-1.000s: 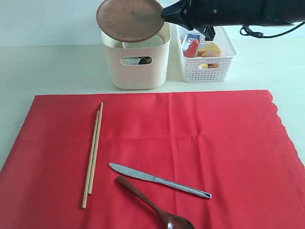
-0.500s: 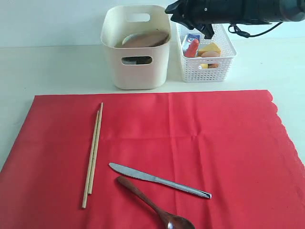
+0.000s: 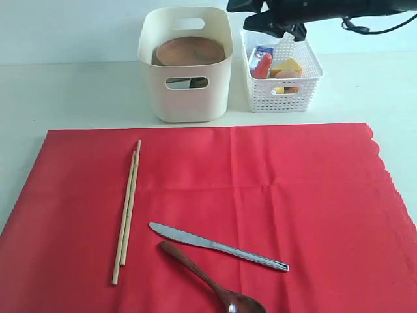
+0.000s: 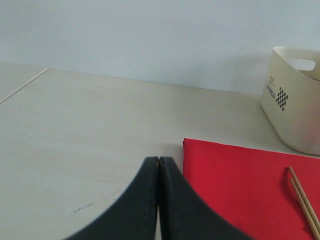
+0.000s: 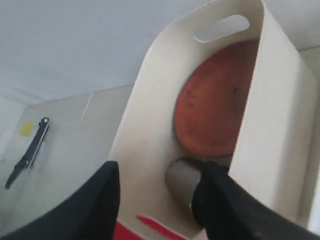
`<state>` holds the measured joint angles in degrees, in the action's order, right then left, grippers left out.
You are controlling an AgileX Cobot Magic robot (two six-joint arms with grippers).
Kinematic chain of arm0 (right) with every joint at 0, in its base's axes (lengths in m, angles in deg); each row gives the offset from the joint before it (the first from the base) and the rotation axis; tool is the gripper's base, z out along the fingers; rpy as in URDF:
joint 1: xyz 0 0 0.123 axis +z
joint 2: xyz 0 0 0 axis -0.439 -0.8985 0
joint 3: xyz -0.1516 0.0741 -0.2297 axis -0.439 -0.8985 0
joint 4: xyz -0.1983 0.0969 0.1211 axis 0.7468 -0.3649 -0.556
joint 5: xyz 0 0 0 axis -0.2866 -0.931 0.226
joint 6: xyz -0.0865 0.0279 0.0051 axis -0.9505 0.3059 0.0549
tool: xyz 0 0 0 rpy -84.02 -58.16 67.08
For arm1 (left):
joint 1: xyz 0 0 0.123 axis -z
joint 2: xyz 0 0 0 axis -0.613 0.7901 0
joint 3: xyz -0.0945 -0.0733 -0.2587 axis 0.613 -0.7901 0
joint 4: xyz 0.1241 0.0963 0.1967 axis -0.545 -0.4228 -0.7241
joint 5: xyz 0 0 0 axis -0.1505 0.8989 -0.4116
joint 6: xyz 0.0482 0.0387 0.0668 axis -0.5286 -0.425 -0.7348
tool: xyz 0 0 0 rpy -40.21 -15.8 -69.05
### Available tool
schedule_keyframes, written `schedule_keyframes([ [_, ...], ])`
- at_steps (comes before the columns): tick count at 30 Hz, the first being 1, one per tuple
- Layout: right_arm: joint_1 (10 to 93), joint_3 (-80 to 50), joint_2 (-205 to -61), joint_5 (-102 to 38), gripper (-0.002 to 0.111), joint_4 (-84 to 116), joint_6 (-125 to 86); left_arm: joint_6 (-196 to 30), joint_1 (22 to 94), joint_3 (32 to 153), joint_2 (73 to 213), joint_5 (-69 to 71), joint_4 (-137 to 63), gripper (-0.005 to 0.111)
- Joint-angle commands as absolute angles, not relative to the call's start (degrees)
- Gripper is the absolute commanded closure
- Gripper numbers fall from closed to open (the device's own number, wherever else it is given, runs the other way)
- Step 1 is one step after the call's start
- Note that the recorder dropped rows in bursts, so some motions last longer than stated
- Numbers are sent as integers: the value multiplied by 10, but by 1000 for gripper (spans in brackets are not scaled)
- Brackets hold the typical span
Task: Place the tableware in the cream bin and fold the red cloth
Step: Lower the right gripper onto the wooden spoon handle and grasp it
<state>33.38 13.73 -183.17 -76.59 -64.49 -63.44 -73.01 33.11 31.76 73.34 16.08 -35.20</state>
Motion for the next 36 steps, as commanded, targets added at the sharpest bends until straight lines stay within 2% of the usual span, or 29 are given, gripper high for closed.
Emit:
schedule_keyframes([
  [1,326,141,-1789,-839,77,-514,-621,-731,334,316,730,159,-348,104],
  [5,333,141,-1738,-841,91,-402,-582,-731,334,316,730,159,-348,104],
  [9,333,136,-1677,-856,100,-361,-571,-731,334,316,730,159,-348,104],
  [14,333,86,-1590,-851,101,-343,-571,-731,334,316,730,159,-348,104],
  [20,357,-37,-1493,-830,101,-328,-580,-731,334,316,730,159,-348,104],
  [27,474,-183,-1431,-772,101,-313,-580,-731,334,316,730,159,-348,104],
  [36,635,-280,-1447,-697,101,-237,-511,-731,334,316,730,159,-348,104],
])
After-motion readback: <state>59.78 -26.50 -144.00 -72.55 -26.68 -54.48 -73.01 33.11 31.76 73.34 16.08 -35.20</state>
